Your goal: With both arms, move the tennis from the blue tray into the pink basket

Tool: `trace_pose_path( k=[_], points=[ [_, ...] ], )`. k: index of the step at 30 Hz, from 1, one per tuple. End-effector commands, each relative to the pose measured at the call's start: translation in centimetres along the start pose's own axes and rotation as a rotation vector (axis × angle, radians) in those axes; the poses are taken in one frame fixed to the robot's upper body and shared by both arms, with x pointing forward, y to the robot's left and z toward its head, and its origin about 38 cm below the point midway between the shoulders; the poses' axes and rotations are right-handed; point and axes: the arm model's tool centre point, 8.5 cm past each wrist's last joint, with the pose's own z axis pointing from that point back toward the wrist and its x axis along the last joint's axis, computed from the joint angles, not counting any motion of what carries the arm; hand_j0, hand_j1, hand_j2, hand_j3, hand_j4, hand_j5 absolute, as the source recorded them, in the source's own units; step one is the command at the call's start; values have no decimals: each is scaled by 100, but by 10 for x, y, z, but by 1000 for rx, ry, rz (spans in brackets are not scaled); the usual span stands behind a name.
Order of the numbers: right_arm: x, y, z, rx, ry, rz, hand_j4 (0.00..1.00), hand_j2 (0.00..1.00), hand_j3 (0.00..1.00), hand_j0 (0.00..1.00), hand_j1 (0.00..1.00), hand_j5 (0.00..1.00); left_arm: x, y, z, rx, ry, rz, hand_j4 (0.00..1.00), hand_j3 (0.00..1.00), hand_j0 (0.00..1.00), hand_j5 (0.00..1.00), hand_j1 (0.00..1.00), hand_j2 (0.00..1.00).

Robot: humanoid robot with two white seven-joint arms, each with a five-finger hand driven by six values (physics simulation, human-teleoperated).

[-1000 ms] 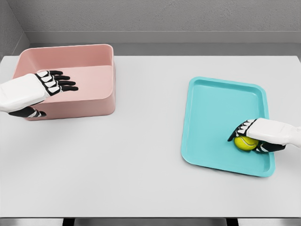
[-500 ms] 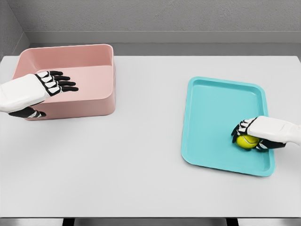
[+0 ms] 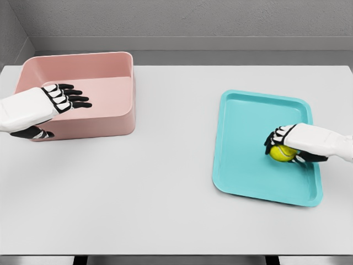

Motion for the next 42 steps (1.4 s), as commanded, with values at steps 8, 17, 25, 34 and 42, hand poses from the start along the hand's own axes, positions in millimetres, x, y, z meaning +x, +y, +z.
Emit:
trace_pose_path(
  k=[8,17,25,34,42],
  points=[
    [25,-27,-25,-91,-89,47,35,35,35,35,35,35,2,1,0,4,-5,3,100,100,100,100,100,100],
    [54,-40,-70,-148,-173,119,35,35,35,35,35,35,1,0,0,3,-4,4,100,100,100,100,100,100],
    [77,-43,-106,-173,-220,159,34,34,34,34,34,34,2,1,0,3,-5,4,100,100,100,100,100,100],
    [109,-45,-148,-178,-273,205,35,35,35,35,35,35,2,1,0,3,-5,4,100,100,100,100,100,100],
    [144,-43,-183,-156,-348,262,34,34,34,34,34,34,2,0,-1,5,-6,5,100,100,100,100,100,100]
  ],
)
